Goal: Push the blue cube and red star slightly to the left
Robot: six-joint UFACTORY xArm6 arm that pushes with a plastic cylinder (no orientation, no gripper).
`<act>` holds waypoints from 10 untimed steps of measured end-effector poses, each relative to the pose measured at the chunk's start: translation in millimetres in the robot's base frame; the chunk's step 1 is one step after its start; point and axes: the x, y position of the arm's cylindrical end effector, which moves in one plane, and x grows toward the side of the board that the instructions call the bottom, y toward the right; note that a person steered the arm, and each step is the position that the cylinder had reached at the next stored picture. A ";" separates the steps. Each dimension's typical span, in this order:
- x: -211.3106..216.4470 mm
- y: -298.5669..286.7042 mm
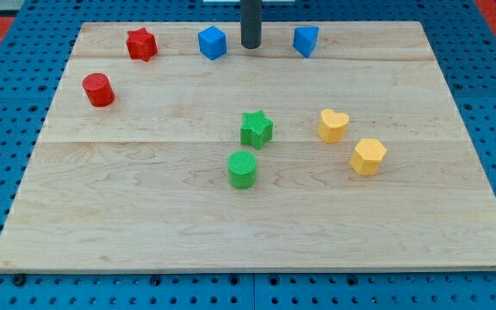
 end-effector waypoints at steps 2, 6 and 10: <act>0.0 -9.7; -35.0 -73.9; -33.3 -156.4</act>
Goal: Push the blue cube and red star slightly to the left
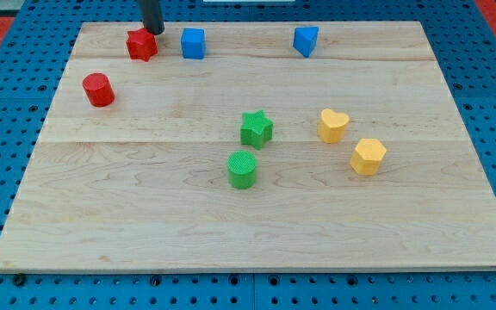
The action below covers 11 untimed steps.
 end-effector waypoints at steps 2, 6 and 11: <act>0.0 0.7; 32.3 -1.6; 17.4 -1.1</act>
